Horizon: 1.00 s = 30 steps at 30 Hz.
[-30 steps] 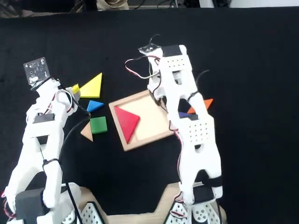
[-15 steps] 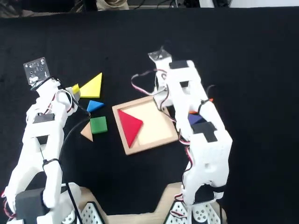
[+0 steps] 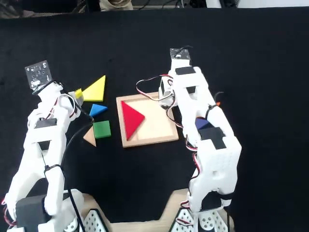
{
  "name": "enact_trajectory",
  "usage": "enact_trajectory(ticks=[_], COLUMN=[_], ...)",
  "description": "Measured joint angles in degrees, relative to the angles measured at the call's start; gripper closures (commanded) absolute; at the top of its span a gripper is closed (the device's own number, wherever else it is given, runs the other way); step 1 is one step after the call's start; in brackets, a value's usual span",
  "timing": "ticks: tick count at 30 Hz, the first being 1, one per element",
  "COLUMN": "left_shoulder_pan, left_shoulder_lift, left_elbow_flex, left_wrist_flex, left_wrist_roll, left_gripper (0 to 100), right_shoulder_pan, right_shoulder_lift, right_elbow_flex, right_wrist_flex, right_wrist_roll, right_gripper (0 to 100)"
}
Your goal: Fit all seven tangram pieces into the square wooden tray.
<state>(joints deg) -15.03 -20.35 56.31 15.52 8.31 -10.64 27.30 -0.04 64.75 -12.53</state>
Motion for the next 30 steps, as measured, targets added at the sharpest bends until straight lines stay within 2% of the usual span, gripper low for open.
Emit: enact_trajectory(ticks=[10,14,17,19,21,23,30], left_shoulder_pan=[0.0,0.0,0.2,0.2,0.2,1.1,10.7], left_shoulder_lift=[0.0,0.0,0.0,0.0,0.0,0.0,4.4], left_elbow_flex=[0.0,0.0,0.0,0.0,-1.0,-3.6,-13.5], left_wrist_flex=[0.0,0.0,0.2,1.9,4.9,9.0,20.7], left_wrist_roll=[0.0,3.5,5.1,5.4,5.0,0.1,-30.2], left_gripper=[75,72,67,66,67,67,76], right_shoulder_pan=[0.0,0.0,0.0,0.0,-0.1,-0.6,-2.3], right_shoulder_lift=[0.0,0.0,0.0,0.0,0.0,0.0,0.0], right_elbow_flex=[0.0,0.0,-0.1,-0.8,-3.2,-6.5,-24.5], right_wrist_flex=[-0.3,-0.3,0.3,2.3,5.1,7.7,23.0], right_wrist_roll=[-0.5,-0.5,-0.5,-0.5,0.6,2.3,9.7], right_gripper=[98.2,97.3,85.7,78.4,76.5,76.6,76.6])
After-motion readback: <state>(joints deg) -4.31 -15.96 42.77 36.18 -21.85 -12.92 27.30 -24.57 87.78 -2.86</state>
